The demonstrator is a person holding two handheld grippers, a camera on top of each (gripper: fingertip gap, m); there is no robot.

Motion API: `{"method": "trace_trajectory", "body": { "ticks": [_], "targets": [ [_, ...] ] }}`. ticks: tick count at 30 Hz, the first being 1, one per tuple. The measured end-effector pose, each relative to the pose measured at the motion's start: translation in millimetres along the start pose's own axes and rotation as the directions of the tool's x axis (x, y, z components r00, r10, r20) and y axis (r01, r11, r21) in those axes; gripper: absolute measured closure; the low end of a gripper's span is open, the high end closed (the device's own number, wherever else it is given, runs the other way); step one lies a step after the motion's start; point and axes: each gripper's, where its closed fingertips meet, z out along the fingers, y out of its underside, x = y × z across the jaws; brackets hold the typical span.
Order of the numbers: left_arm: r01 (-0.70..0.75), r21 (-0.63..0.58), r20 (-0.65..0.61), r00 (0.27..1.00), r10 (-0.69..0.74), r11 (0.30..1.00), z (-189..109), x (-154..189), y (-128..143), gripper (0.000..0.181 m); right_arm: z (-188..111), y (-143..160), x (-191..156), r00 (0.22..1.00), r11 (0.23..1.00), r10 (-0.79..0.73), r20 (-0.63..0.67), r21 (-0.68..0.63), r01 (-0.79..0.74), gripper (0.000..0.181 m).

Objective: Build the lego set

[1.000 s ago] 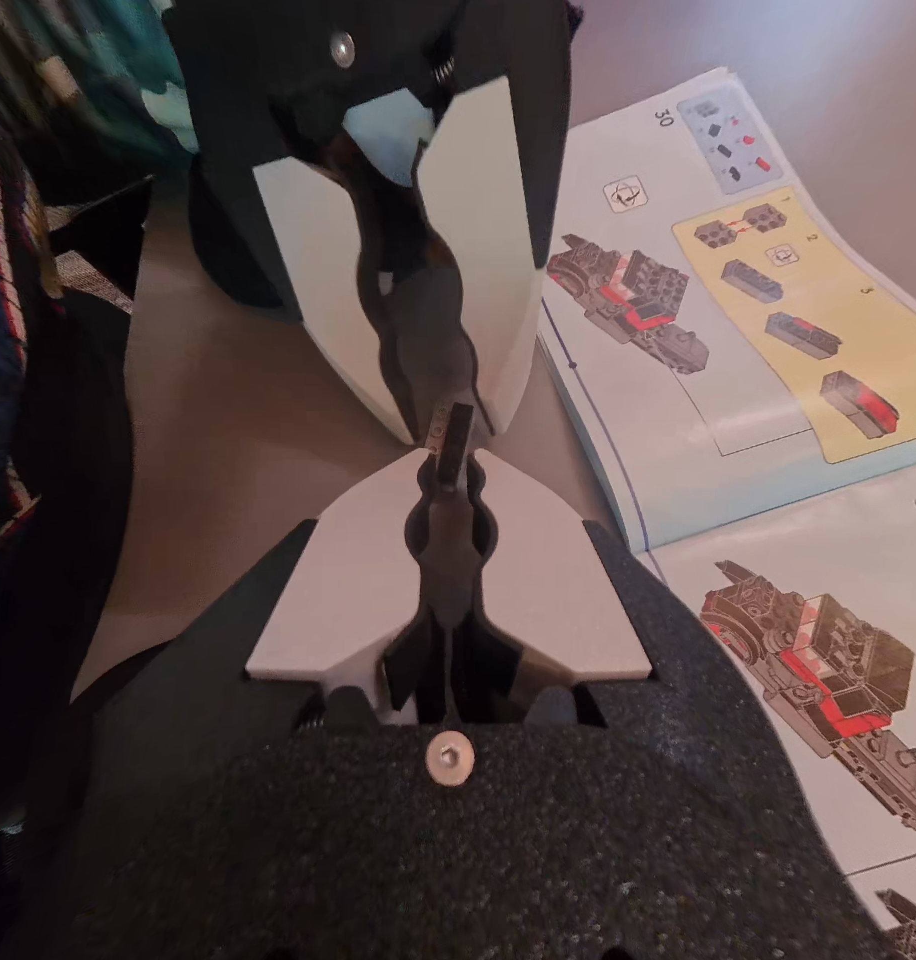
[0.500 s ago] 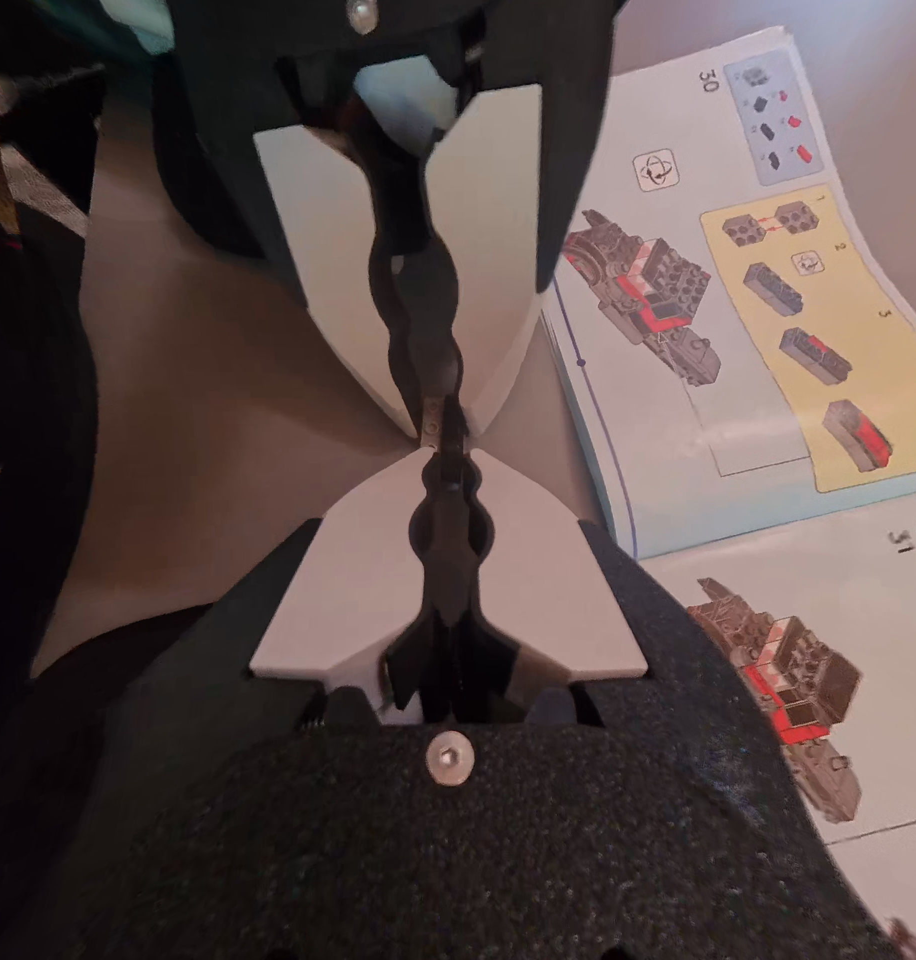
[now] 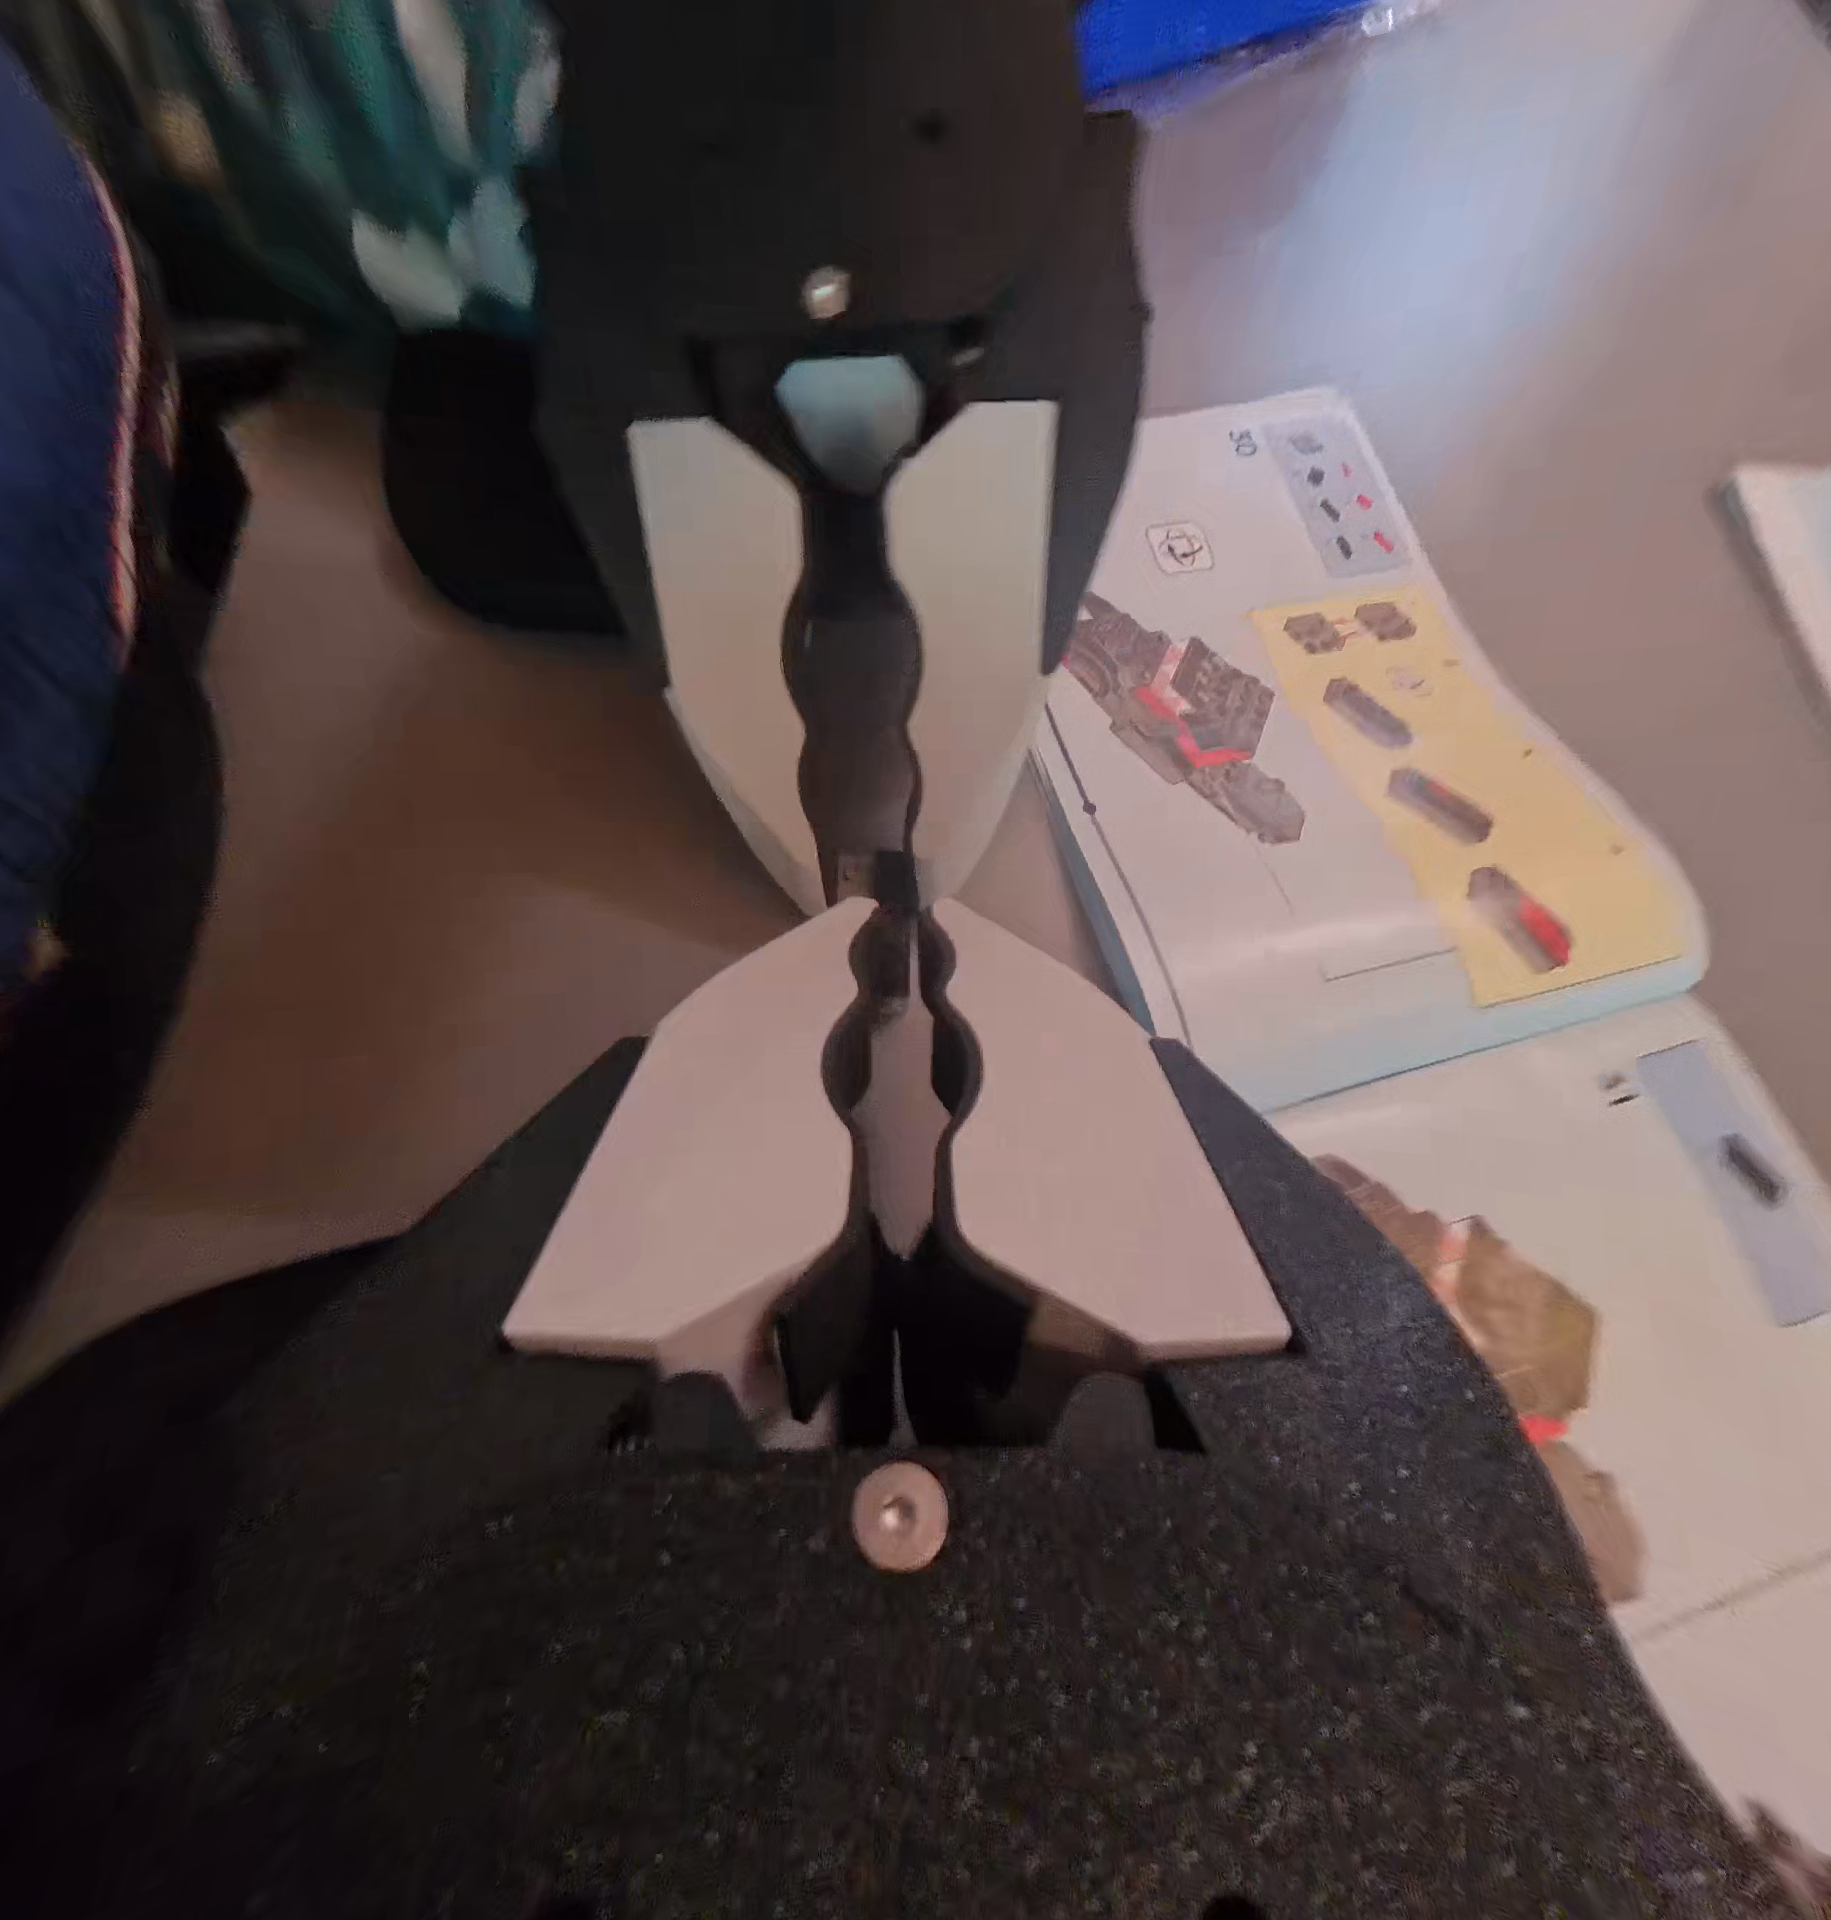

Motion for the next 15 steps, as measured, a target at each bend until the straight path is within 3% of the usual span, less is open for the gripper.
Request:
{"method": "trace_trajectory", "body": {
  "ticks": [3, 5, 12, 15],
  "targets": [
    [-0.055, -0.005, 0.055, 0.997, 0.055, 0.998, -0.1, -1.1, -0.3, 0.164, 5.0, 8.2, -5.4, 0.977, 0.983, 0.176, 0.117, -0.082, -0.167, 0.165],
    [-0.082, -0.011, 0.089, 0.993, 0.083, 0.997, -0.2, -2.2, -0.5, 0.164, 8.6, 14.0, -5.5, 0.97, 0.974, 0.204, 0.131, -0.124, -0.188, 0.166],
    [-0.156, -0.036, 0.173, 0.972, 0.16, 0.987, -0.3, -3.4, -1.7, 0.164, 12.4, 19.9, -4.3, 0.976, 0.966, 0.179, 0.123, -0.209, -0.151, 0.171],
    [-0.149, -0.039, 0.181, 0.971, 0.153, 0.988, -0.3, -3.5, -1.6, 0.164, 11.6, 19.2, -3.9, 0.997, 0.97, -0.008, 0.07, -0.243, 0.025, 0.173]
  ]
}}
